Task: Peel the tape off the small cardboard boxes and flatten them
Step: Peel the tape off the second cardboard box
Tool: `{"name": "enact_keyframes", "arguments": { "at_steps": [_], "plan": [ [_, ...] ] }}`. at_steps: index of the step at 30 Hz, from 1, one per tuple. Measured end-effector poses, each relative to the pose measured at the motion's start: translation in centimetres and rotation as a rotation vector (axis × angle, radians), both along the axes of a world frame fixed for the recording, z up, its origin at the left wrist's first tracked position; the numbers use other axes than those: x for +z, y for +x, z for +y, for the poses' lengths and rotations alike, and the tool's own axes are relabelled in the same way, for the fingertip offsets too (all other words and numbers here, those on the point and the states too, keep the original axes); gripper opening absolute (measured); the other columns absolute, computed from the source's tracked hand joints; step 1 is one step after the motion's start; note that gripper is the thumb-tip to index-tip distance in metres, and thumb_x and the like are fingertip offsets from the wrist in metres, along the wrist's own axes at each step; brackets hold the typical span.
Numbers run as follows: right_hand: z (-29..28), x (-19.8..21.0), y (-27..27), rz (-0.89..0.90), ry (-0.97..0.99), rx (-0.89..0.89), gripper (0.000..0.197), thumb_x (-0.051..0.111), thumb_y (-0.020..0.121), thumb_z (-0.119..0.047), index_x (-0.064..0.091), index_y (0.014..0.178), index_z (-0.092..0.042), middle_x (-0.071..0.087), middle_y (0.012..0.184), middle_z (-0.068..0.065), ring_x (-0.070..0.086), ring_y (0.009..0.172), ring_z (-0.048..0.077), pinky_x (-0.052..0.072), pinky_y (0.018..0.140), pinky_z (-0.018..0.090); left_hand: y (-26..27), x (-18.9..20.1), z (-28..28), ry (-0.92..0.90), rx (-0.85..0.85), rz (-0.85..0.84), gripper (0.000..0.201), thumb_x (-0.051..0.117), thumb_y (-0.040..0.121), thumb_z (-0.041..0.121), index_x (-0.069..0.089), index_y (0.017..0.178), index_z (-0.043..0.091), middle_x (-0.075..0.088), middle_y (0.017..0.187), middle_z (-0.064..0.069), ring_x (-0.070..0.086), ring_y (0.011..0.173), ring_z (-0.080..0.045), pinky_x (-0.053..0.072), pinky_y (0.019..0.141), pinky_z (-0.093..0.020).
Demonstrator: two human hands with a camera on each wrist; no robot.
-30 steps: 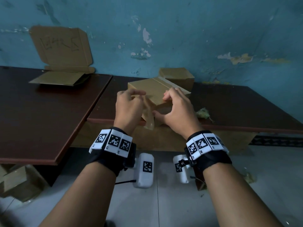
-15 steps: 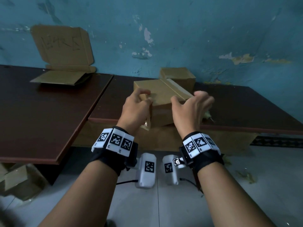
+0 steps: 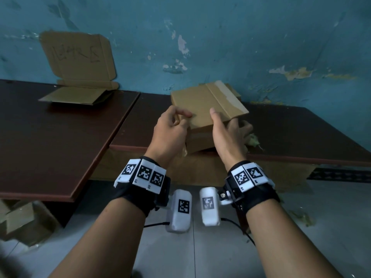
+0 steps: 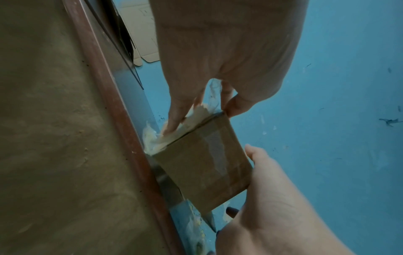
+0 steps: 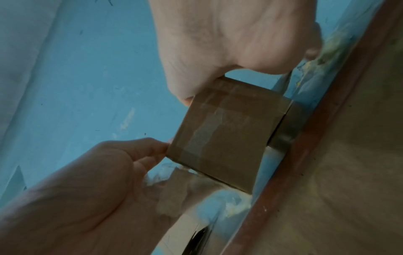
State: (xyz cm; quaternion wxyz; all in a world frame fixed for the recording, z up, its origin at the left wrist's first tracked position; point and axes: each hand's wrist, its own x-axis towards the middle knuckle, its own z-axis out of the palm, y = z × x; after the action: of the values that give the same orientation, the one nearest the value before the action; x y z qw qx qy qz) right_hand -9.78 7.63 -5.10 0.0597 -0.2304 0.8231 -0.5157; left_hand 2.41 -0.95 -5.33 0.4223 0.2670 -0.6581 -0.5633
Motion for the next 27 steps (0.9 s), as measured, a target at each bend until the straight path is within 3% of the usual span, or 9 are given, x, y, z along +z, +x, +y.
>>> {"name": "enact_keyframes", "arguments": {
  "at_steps": [4, 6, 8, 11, 13, 16, 19, 22, 27],
  "plan": [
    [0.7, 0.4, -0.2, 0.024, -0.163, 0.052, 0.049, 0.056, 0.102, -0.063, 0.062, 0.119, -0.018, 0.004, 0.172, 0.006, 0.020, 0.156, 0.035, 0.027, 0.125, 0.053, 0.1, 0.7, 0.4, 0.112, -0.026, 0.142, 0.026, 0.065, 0.100, 0.003, 0.053, 0.120, 0.014, 0.063, 0.119, -0.008, 0.064, 0.075, -0.008, 0.050, 0.051, -0.018],
    [0.9, 0.5, -0.2, 0.057, -0.268, 0.083, 0.027, 0.062, 0.102, -0.054, 0.055, 0.094, -0.029, 0.012, 0.169, 0.007, 0.025, 0.154, 0.031, 0.030, 0.122, 0.038, 0.2, 0.7, 0.3, 0.203, -0.032, 0.185, 0.043, 0.071, 0.097, 0.009, 0.045, 0.130, 0.018, 0.060, 0.133, -0.006, 0.070, 0.108, -0.019, 0.065, 0.075, -0.037],
    [1.1, 0.5, -0.2, 0.112, -0.314, 0.090, 0.020, 0.067, 0.101, -0.045, 0.060, 0.105, -0.027, 0.019, 0.165, 0.008, 0.027, 0.149, 0.026, 0.026, 0.115, 0.023, 0.3, 1.0, 0.2, 0.286, -0.060, 0.147, 0.053, 0.072, 0.093, 0.022, 0.045, 0.139, 0.021, 0.063, 0.138, -0.008, 0.071, 0.115, -0.027, 0.064, 0.080, -0.048],
    [1.3, 0.2, -0.4, 0.267, -0.307, 0.124, 0.047, 0.071, 0.101, -0.037, 0.062, 0.135, -0.006, 0.027, 0.161, 0.012, 0.025, 0.145, 0.024, 0.019, 0.100, -0.006, 0.2, 1.1, 0.4, 0.346, -0.135, 0.129, 0.042, 0.062, 0.101, 0.020, 0.054, 0.143, 0.017, 0.071, 0.121, -0.013, 0.071, 0.089, -0.028, 0.053, 0.057, -0.036],
    [1.6, 0.1, -0.4, 0.258, -0.295, 0.194, 0.048, 0.069, 0.102, -0.034, 0.060, 0.137, -0.001, 0.042, 0.142, -0.003, 0.029, 0.132, -0.001, 0.015, 0.083, -0.016, 0.1, 1.2, 0.6, 0.386, -0.165, 0.169, 0.038, 0.057, 0.104, 0.016, 0.053, 0.141, 0.016, 0.067, 0.115, -0.015, 0.068, 0.079, -0.031, 0.050, 0.054, -0.039],
    [1.4, 0.2, -0.1, 0.281, -0.321, 0.185, 0.054, 0.067, 0.102, -0.043, 0.061, 0.138, -0.003, 0.044, 0.120, -0.014, 0.031, 0.116, -0.029, 0.030, 0.098, -0.005, 0.0, 1.4, 1.0, 0.425, -0.182, 0.206, 0.038, 0.056, 0.104, 0.013, 0.049, 0.142, 0.011, 0.064, 0.113, -0.015, 0.072, 0.079, -0.034, 0.057, 0.058, -0.049],
    [-0.1, -0.5, -0.4, 0.329, -0.336, 0.117, 0.072, 0.058, 0.089, -0.077, 0.067, 0.133, -0.021, 0.045, 0.151, 0.010, 0.035, 0.146, 0.026, 0.042, 0.119, 0.046, 0.1, 1.4, 1.1, 0.445, -0.179, 0.237, 0.043, 0.056, 0.103, 0.013, 0.047, 0.145, 0.013, 0.065, 0.115, -0.014, 0.073, 0.092, -0.036, 0.058, 0.067, -0.051],
    [-1.2, -1.6, -1.6, 0.344, -0.335, 0.118, 0.087, 0.047, 0.080, -0.095, 0.065, 0.134, -0.030, 0.054, 0.151, 0.002, 0.047, 0.142, 0.032, 0.045, 0.116, 0.048, 0.1, 1.4, 1.1, 0.478, -0.218, 0.254, 0.045, 0.054, 0.102, 0.010, 0.045, 0.145, 0.019, 0.064, 0.123, -0.018, 0.071, 0.099, -0.040, 0.059, 0.063, -0.048],
    [-1.1, -1.6, -1.7, 0.350, -0.395, 0.239, 0.073, 0.059, 0.089, -0.078, 0.069, 0.131, -0.018, 0.064, 0.140, 0.004, 0.057, 0.136, 0.027, 0.049, 0.111, 0.032, 0.1, 1.6, 1.3, 0.510, -0.237, 0.294, 0.047, 0.047, 0.100, 0.004, 0.045, 0.144, 0.019, 0.058, 0.121, -0.016, 0.066, 0.096, -0.035, 0.057, 0.067, -0.052]
  ]
}}
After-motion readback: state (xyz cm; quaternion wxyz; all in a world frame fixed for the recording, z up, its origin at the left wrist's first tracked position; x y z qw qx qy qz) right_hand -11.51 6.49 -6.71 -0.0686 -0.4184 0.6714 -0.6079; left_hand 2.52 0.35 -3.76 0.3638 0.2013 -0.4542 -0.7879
